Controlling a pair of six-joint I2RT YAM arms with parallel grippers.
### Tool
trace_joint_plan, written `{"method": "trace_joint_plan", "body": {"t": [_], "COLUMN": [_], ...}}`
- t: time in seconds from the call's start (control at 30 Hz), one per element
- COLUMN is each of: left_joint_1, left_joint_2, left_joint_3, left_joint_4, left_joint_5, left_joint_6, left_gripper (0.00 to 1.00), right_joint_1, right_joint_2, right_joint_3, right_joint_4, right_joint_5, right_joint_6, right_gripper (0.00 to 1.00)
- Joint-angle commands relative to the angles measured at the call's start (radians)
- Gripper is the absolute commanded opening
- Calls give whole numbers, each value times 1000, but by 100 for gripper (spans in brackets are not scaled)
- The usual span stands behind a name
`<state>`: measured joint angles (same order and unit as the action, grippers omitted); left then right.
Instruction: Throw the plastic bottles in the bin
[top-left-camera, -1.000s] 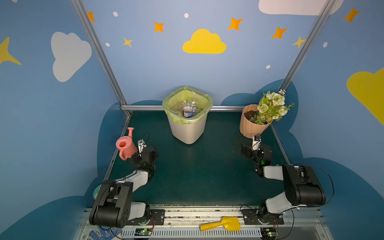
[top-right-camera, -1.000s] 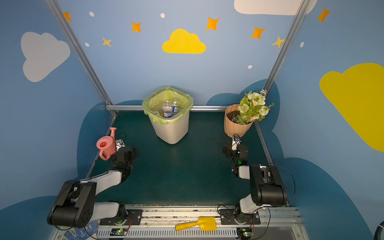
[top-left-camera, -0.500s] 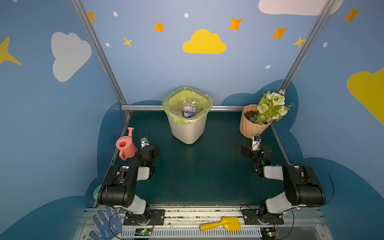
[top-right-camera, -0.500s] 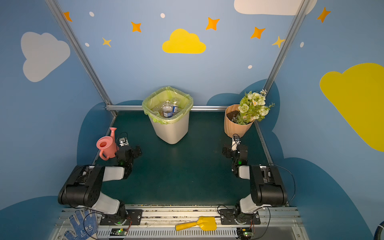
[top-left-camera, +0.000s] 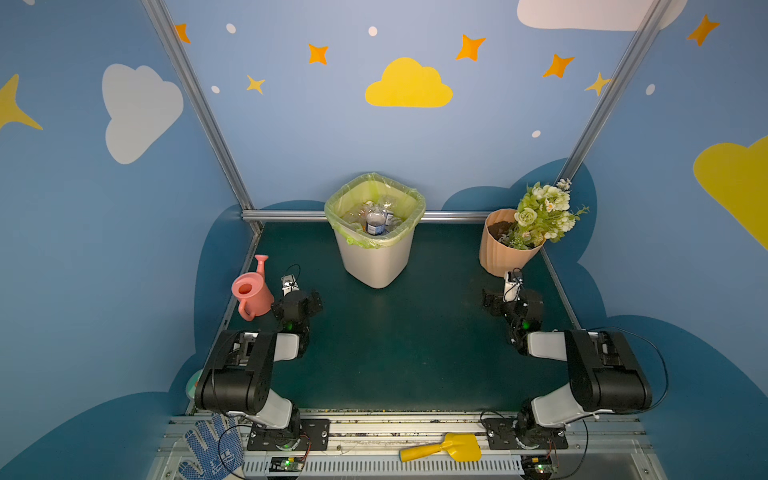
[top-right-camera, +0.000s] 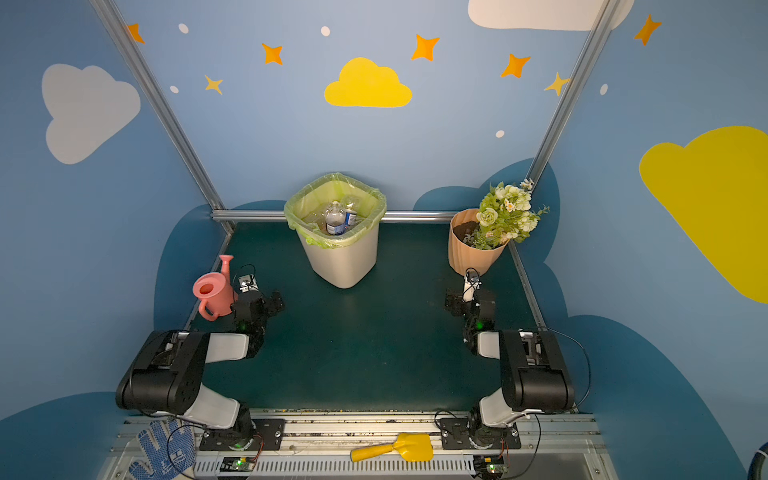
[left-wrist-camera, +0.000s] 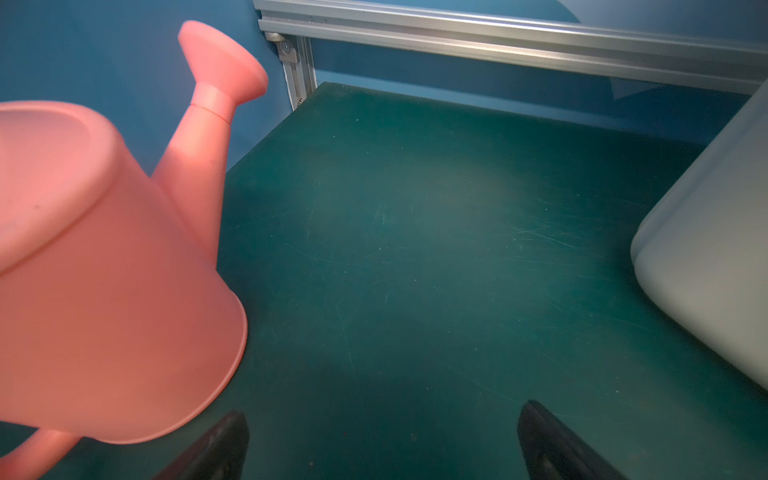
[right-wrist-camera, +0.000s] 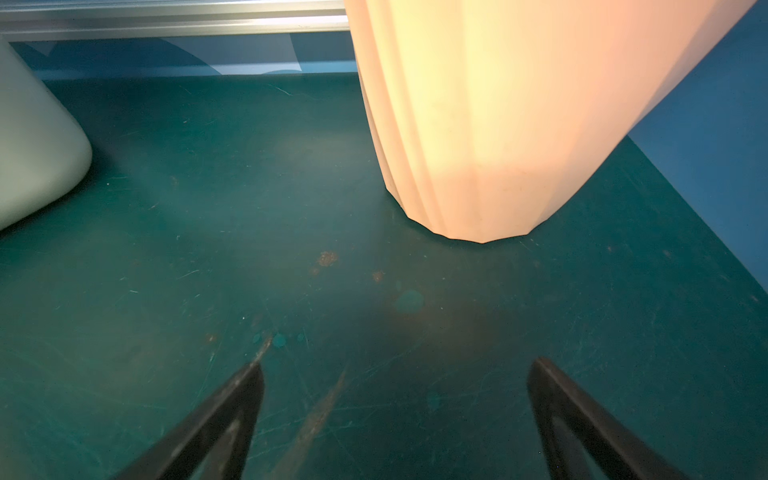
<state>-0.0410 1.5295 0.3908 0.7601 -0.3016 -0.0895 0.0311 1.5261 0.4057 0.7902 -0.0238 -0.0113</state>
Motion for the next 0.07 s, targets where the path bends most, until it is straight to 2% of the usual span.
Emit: {"method": "trace_joint_plan", "body": {"t": [0.0,0.03], "left_joint_1": [4,4], "left_joint_2": [-8,-7], "left_joint_3": [15,14], "left_joint_4": [13,13], "left_joint_5": [1,2], "left_joint_6": [-4,-4], "left_gripper": [100,100], "right_joint_1": [5,5], "right_joint_2": [-14,-12], "right_joint_3": [5,5], "right_joint_4": [-8,-9], "right_joint_5": [1,0], "right_joint_6": [5,5], "right_gripper": [97,97]}}
